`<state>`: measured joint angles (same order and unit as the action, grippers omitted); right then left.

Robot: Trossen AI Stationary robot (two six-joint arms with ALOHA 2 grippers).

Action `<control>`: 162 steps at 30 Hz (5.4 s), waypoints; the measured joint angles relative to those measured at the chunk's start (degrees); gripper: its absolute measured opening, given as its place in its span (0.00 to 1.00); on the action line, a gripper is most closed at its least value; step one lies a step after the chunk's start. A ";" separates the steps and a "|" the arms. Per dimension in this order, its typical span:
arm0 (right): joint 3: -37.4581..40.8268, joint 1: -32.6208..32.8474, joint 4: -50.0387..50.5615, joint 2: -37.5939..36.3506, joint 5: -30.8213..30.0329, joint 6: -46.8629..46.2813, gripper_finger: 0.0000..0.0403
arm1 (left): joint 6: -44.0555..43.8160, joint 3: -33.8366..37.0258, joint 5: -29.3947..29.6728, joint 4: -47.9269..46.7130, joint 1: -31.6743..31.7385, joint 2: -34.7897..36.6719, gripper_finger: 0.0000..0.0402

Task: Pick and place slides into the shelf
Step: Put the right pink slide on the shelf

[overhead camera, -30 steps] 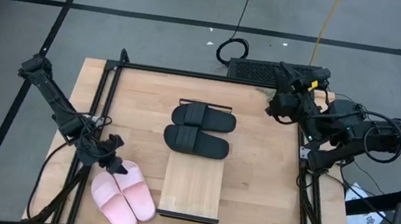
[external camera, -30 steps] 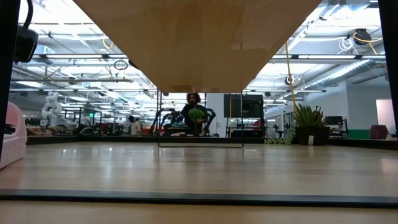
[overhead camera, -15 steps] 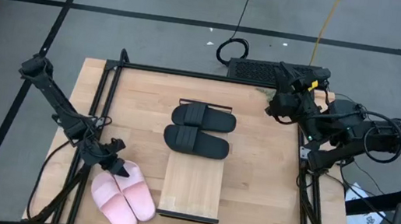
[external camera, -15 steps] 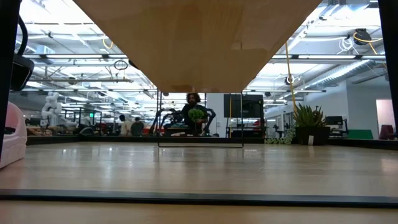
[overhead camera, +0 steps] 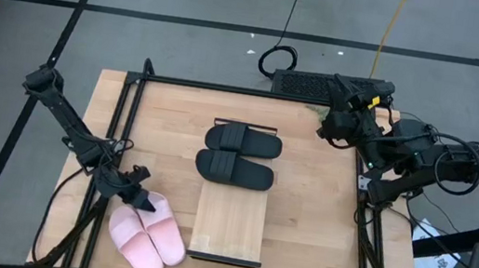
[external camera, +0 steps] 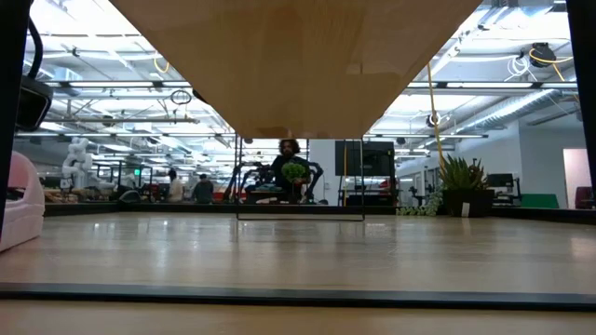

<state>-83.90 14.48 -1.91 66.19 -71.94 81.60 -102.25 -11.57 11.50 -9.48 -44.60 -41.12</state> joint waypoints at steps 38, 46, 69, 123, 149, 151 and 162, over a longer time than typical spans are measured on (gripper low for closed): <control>0.00 -0.02 0.46 0.00 0.02 -0.98 0.27 | -0.92 0.00 -0.91 -5.13 0.00 -0.03 0.47; 0.00 -0.02 0.44 0.00 0.02 -1.01 0.27 | 1.86 0.00 -1.77 -1.20 1.03 -0.79 0.47; 0.00 -0.02 0.44 0.00 0.02 -1.42 0.27 | 8.02 0.05 -9.12 4.22 5.38 -6.06 0.47; 0.00 -0.02 0.46 0.02 0.02 -1.44 0.27 | 11.35 -26.23 6.46 -45.60 5.53 12.05 0.00; 0.00 -0.02 0.44 0.02 -0.38 -3.11 0.27 | 16.27 -76.11 33.07 -61.99 5.57 -17.25 0.00; 0.00 -0.18 0.42 0.02 -0.35 -3.10 0.27 | 16.62 -76.11 32.93 -56.16 5.50 -21.08 0.00; -0.02 -4.01 -0.09 0.01 -0.04 -2.97 0.27 | 17.66 -76.00 41.40 -26.23 3.64 -40.30 0.00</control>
<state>-83.92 10.47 -2.00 66.20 -71.99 78.63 -84.59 -87.57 52.90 -35.71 -40.96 -81.42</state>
